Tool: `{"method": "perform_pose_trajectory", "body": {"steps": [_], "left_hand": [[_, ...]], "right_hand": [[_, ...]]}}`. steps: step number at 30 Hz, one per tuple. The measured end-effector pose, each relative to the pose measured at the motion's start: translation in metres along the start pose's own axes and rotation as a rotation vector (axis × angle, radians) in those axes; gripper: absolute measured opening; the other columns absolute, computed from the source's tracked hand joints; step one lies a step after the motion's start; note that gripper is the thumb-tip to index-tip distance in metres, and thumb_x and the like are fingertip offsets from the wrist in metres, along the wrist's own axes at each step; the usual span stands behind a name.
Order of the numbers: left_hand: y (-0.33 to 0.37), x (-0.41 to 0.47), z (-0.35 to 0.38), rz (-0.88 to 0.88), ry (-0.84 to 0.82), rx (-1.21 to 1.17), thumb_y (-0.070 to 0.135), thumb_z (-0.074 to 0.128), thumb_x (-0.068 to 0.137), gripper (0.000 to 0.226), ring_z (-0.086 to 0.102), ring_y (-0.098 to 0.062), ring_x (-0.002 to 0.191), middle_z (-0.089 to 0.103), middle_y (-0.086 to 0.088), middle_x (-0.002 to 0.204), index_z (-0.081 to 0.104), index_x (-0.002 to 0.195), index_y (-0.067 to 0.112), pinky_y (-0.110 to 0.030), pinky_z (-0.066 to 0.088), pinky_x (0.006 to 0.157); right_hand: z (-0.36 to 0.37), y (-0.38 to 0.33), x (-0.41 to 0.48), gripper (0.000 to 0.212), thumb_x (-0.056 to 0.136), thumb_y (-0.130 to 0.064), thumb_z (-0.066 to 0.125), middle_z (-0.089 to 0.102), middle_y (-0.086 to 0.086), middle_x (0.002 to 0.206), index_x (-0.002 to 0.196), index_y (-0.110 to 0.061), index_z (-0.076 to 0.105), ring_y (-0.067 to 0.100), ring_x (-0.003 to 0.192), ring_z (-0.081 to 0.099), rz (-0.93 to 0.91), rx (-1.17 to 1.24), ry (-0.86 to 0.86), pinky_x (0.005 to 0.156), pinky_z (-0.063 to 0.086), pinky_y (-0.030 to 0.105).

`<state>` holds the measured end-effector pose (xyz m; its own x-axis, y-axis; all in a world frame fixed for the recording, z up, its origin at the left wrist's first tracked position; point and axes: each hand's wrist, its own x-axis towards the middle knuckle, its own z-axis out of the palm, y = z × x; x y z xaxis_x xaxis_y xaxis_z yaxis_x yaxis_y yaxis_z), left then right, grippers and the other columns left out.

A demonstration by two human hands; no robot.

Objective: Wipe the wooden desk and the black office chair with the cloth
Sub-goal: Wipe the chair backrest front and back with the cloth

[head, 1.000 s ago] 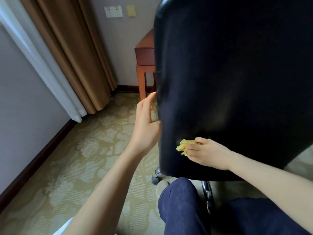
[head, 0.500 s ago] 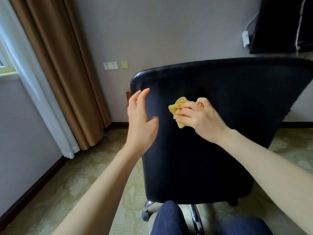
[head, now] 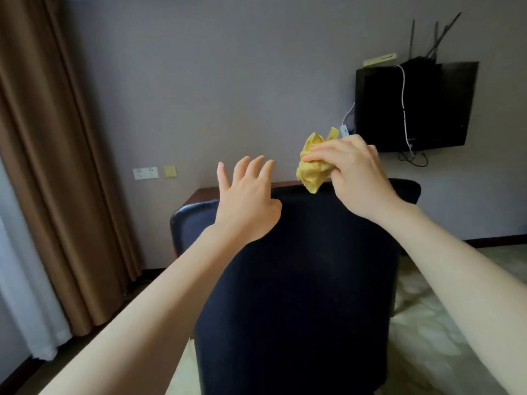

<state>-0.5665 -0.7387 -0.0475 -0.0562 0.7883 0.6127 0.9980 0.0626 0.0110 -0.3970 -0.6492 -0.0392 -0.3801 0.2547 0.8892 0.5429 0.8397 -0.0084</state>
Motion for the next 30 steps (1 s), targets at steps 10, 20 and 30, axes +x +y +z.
{"method": "perform_pose_trajectory", "body": {"steps": [10, 20, 30], "left_hand": [[0.001, 0.081, -0.014, 0.110, -0.481, -0.221, 0.042, 0.065, 0.078, 0.023, 0.053, -0.018, 0.074, 0.058, 0.001, 0.074, 0.061, 0.076, 0.019, -0.031, 0.042, 0.067], [-0.017, 0.128, 0.007, 0.249, -0.811, -0.245, 0.061, 0.071, 0.065, 0.037, 0.060, 0.001, 0.068, 0.065, 0.013, 0.072, 0.059, 0.076, 0.028, -0.022, 0.051, 0.062], [-0.023, 0.122, -0.003, -0.042, -0.892, -0.420, 0.056, 0.075, 0.063, 0.035, 0.052, -0.001, 0.073, 0.057, 0.013, 0.067, 0.054, 0.075, 0.030, -0.018, 0.040, 0.061]], "right_hand": [[-0.006, 0.047, 0.032, 0.039, 0.086, -0.005, 0.046, 0.064, -0.015, 0.083, 0.102, -0.034, 0.068, 0.004, 0.081, 0.056, 0.242, 0.186, -0.518, 0.076, 0.047, 0.022], [0.024, 0.103, 0.096, 0.020, 0.085, -0.040, 0.065, 0.067, -0.018, 0.097, 0.106, -0.040, 0.064, 0.003, 0.087, 0.064, 0.145, 0.529, -1.382, 0.079, 0.053, 0.027], [0.059, 0.094, 0.095, 0.013, 0.087, -0.032, 0.065, 0.054, -0.006, 0.070, 0.076, -0.025, 0.064, 0.004, 0.063, 0.047, 0.423, 0.750, -1.464, 0.062, 0.036, 0.023]]}}
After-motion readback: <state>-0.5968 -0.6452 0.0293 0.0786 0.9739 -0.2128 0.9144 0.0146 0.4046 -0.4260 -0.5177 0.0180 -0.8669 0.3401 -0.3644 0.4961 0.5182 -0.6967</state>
